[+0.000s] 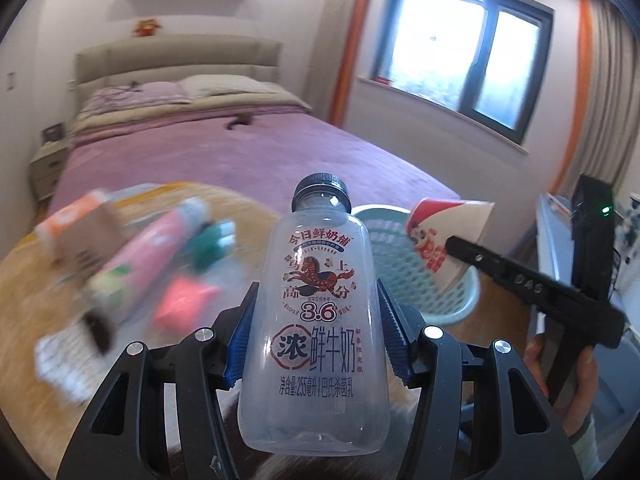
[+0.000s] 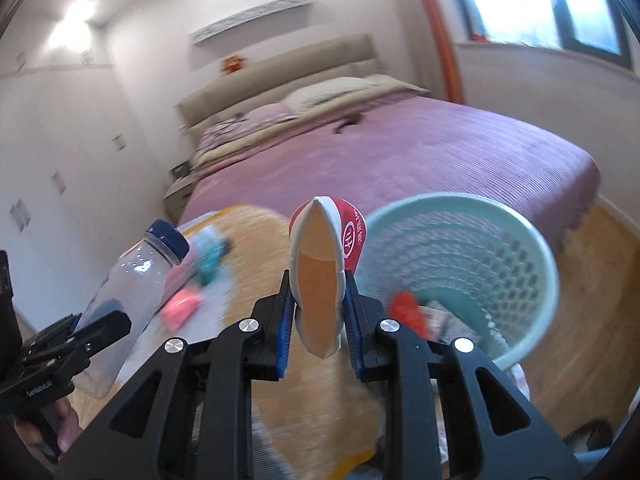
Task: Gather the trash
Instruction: 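Carry bottle and cup over the teal basket and open both tools, then move both tools back over the remaining trash on the rug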
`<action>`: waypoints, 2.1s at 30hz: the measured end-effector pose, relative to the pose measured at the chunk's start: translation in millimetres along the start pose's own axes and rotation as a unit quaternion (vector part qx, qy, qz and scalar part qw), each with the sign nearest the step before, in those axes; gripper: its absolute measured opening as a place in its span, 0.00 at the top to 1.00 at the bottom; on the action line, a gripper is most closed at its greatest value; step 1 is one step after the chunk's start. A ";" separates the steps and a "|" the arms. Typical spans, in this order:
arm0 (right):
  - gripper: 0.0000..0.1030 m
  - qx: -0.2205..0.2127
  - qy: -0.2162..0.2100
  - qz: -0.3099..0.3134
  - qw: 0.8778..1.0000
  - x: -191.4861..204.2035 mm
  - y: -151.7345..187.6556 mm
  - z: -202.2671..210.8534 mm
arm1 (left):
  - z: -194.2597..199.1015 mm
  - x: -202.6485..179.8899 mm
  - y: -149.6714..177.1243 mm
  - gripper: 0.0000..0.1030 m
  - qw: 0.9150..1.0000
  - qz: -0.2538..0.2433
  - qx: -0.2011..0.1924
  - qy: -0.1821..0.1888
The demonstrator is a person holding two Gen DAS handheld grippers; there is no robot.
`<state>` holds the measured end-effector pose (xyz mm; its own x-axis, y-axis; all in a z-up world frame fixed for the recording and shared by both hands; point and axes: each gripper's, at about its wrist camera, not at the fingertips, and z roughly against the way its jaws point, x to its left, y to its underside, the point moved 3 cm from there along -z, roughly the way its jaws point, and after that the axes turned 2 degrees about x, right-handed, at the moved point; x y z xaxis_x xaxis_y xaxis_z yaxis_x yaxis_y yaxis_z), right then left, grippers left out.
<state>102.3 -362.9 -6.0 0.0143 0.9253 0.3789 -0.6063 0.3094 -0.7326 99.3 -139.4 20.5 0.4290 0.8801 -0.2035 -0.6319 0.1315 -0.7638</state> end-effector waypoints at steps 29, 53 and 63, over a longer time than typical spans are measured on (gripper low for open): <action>0.54 0.061 0.085 -0.125 0.987 -100.5 12.4 -50.1 | -106.5 -49.4 -14.3 0.29 0.996 0.003 0.054 0.075; 0.53 0.053 -0.051 0.089 0.993 154.8 4.6 -43.5 | 59.9 145.9 -12.1 0.29 0.990 0.100 -0.030 -0.090; 0.53 0.067 -0.037 0.103 0.992 184.0 1.1 -110.5 | 8.0 239.0 -7.9 0.28 0.981 0.172 0.042 -0.086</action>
<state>192.2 -168.1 0.5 -0.1765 0.9457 0.2730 -0.6903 0.0788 -0.7192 201.7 73.6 -17.2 0.0711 0.9420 -0.3280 -0.7737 -0.1554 -0.6142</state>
